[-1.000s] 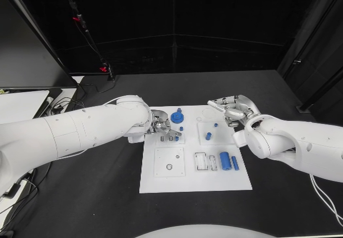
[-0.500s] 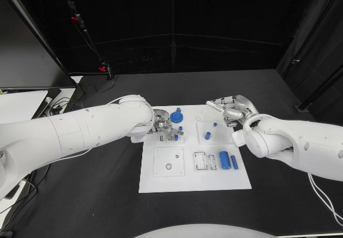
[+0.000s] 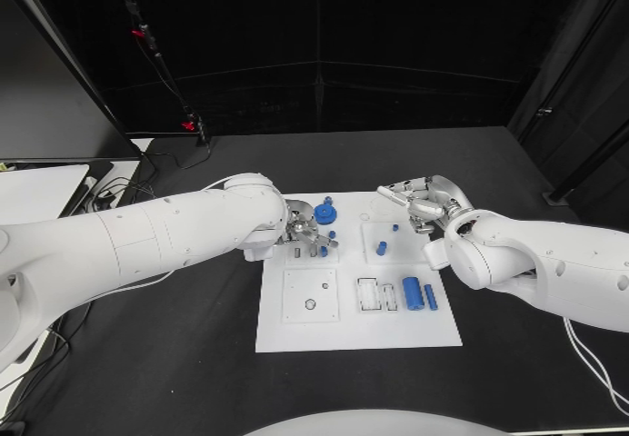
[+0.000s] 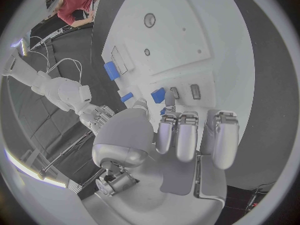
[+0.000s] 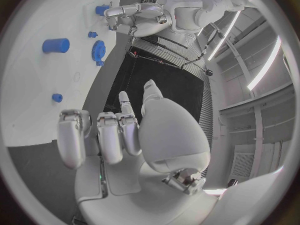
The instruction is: Assemble the parts on the task board
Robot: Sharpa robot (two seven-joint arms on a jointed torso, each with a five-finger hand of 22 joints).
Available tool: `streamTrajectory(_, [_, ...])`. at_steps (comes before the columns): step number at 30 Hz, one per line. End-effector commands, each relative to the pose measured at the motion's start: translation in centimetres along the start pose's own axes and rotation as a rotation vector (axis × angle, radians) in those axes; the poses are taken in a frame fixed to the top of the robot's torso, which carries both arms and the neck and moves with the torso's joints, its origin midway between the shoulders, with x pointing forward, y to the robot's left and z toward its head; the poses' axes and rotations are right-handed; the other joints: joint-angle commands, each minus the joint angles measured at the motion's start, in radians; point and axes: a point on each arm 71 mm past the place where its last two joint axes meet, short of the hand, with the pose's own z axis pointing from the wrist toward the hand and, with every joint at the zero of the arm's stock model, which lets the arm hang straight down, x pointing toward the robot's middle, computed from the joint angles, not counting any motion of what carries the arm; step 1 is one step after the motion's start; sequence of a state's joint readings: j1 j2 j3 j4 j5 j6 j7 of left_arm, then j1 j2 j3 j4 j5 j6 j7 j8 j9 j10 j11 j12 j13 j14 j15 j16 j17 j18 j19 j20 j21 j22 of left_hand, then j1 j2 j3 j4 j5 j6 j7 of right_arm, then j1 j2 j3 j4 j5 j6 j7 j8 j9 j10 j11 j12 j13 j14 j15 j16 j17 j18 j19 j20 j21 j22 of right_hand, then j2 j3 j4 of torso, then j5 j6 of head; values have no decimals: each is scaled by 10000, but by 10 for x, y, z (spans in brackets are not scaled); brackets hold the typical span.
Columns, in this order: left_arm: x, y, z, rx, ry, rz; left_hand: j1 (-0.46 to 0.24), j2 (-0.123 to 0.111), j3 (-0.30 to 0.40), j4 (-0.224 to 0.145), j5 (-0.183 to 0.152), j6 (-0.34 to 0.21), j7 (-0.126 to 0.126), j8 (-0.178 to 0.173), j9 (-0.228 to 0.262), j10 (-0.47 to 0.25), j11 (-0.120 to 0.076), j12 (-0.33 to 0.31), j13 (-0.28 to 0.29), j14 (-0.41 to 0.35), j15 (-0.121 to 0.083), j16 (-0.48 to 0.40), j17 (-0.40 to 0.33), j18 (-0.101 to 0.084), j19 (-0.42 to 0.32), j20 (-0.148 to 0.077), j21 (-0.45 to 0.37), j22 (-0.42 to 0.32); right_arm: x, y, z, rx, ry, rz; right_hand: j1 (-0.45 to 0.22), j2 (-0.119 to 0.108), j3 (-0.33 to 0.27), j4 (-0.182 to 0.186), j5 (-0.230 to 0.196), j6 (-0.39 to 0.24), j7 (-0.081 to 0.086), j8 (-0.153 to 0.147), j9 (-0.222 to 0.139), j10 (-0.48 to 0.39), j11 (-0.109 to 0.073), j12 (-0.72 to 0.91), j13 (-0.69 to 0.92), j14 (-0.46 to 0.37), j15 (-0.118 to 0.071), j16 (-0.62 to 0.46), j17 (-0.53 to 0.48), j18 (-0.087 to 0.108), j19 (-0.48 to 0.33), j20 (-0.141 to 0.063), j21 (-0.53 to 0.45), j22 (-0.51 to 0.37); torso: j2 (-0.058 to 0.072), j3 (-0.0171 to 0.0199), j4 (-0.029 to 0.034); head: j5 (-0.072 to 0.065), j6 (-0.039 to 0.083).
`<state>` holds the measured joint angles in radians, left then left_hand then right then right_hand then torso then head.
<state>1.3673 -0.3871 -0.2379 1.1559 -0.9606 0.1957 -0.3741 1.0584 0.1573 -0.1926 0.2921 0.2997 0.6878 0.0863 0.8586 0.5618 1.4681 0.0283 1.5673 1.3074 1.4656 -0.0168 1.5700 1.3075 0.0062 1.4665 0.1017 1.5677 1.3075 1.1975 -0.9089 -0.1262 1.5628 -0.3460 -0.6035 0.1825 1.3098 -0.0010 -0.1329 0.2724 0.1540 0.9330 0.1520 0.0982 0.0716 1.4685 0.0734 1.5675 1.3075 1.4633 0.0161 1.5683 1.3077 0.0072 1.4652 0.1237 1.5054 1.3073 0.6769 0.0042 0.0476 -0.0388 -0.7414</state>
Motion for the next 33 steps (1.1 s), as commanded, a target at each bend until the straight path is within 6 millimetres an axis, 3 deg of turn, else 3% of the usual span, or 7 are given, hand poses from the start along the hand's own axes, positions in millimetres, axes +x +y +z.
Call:
streamTrajectory(1, [0, -1, 0, -103, 7, -68, 79, 7, -24, -9, 47, -34, 1, 12, 18, 1027, 11, 35, 2634, 1052, -43, 8, 2633, -62, 1043, -40, 31, 2633, 1, 1, 0, -30, 79, -17, 62, 61, -30, -19, 59, -14, -10, 9, -11, 1023, 47, 33, 2633, 1075, 57, 25, 2631, 128, 516, 87, 58, 2301, 3, 1, -10, 11, -10])
streamTrajectory(14, [3, -3, 2, -311, 371, -68, 225, 48, -19, -12, 110, -5, -19, 5, 126, 1027, -5, 35, 2634, 1052, -59, 8, 2633, -62, 1043, -48, 31, 2633, 1, 0, 1, 45, 18, -33, 58, 71, -45, -6, 63, -8, -4, 12, -11, 1023, 52, 33, 2633, 1075, 61, 25, 2631, 129, 513, 89, 53, 2299, 1, -2, -9, -16, -34])
streamTrajectory(20, [3, -3, 2, -369, 410, -72, 354, 189, 28, -2, 179, 6, -37, -29, 217, 1027, -19, 35, 2634, 1052, -75, 8, 2633, -62, 1043, -60, 31, 2633, 1, -1, 0, 83, 18, -32, 58, 71, -45, -6, 63, -8, -4, 12, -11, 1023, 52, 33, 2633, 1075, 61, 25, 2631, 129, 513, 89, 53, 2299, 2, 6, -6, -16, -34])
streamTrajectory(24, [3, -3, 3, -365, 408, -81, 465, 258, 48, -1, 324, 30, -55, -65, 295, 1027, -38, 35, 2634, 1052, -91, 8, 2633, -62, 1043, -74, 31, 2633, 1, -1, 1, 113, 28, -44, 56, 74, -50, -1, 65, -5, -3, 14, -10, 1023, 54, 33, 2633, 1075, 63, 25, 2631, 130, 511, 90, 50, 2298, 0, -5, -17, -27, -38])
streamTrajectory(28, [3, -3, 3, -352, 386, -96, 578, 306, 45, 7, 736, 48, -77, -149, 405, 1027, -59, 35, 2634, 1052, -113, 8, 2633, -62, 1043, -95, 31, 2633, 2, -1, 1, 139, 42, -81, 47, 82, -65, 13, 65, 0, 0, 16, -10, 1023, 58, 33, 2633, 1075, 66, 25, 2631, 131, 508, 92, 47, 2296, -2, 4, -22, -32, -43])
streamTrajectory(33, [2, -3, 3, -322, 361, -110, 596, 312, 39, 7, 802, 79, -85, -153, 441, 1027, -66, 35, 2634, 1052, -118, 8, 2633, -62, 1043, -100, 31, 2633, 2, -2, 1, 165, 26, -105, 41, 87, -72, 22, 64, 2, 1, 17, -10, 1023, 60, 33, 2633, 1075, 67, 25, 2631, 131, 509, 93, 47, 2297, 2, 2, -14, -62, -53])
